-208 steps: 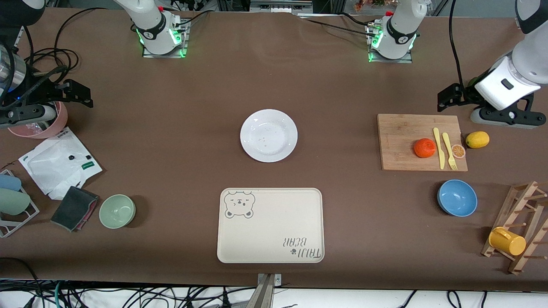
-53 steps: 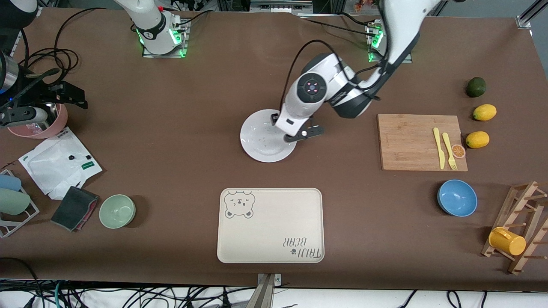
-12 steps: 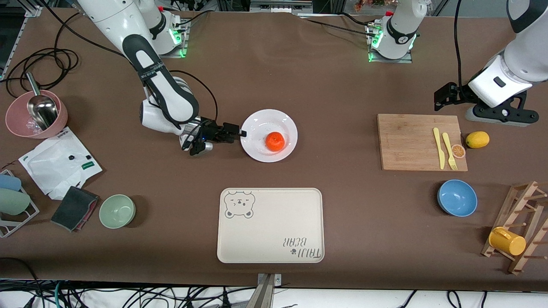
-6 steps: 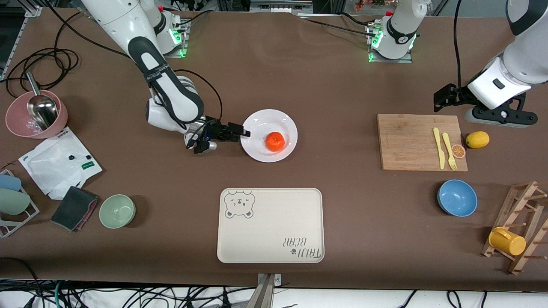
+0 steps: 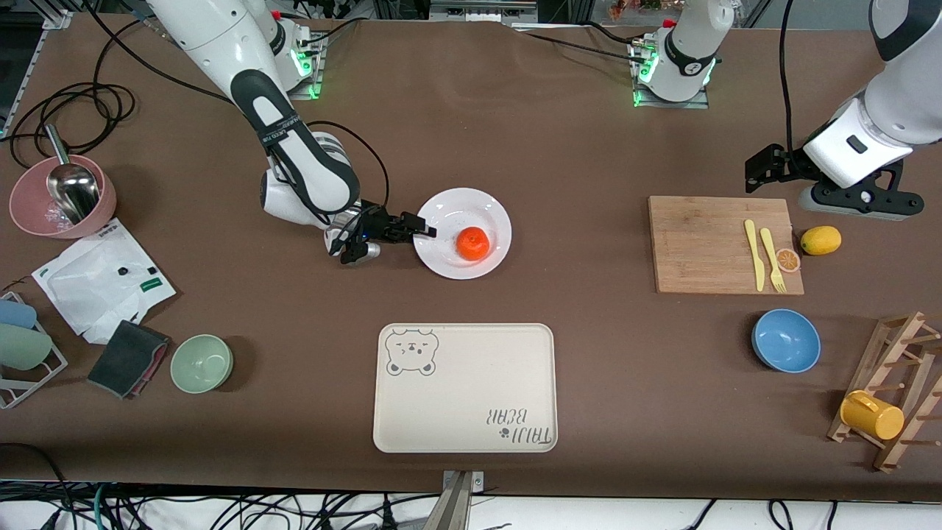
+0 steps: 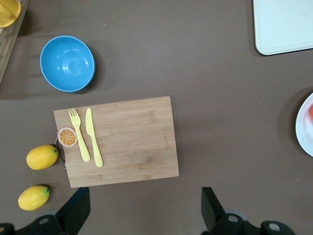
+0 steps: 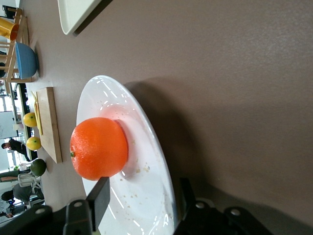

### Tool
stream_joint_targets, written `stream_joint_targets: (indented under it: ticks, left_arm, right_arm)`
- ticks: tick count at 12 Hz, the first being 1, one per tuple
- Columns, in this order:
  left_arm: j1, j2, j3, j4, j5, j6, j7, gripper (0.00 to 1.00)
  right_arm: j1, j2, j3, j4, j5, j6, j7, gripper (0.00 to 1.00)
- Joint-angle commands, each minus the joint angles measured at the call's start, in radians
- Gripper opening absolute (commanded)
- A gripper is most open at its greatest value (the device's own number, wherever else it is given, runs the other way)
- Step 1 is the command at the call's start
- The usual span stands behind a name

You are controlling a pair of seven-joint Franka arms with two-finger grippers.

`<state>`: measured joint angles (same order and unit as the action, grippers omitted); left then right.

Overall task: Place orange and plate with both arms
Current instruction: 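Grasp the rim of the white plate with the right gripper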

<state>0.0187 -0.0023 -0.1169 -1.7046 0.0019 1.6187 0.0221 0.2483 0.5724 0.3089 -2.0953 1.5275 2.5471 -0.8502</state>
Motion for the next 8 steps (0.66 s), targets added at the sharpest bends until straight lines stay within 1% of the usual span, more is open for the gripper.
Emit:
stream_joint_targets:
  ticks: [1,6,7,8]
  left_arm:
    - [-0.006,-0.005,0.009,-0.006,-0.026,0.012,0.024,1.00]
    - [-0.010,-0.005,0.008,-0.006,-0.026,0.012,0.024,1.00]
    - [-0.010,-0.004,0.008,-0.006,-0.026,0.012,0.024,1.00]
    - [-0.010,-0.005,0.008,-0.006,-0.026,0.012,0.024,1.00]
  right_arm:
    - [0.002,0.026,0.006,0.020,0.031,0.016,-0.062,0.48]
    - [0.000,0.034,0.006,0.021,0.030,0.013,-0.066,0.06]
    - [0.000,0.038,0.006,0.026,0.030,0.012,-0.066,0.00]
    - [0.000,0.044,0.006,0.029,0.030,0.012,-0.066,0.00]
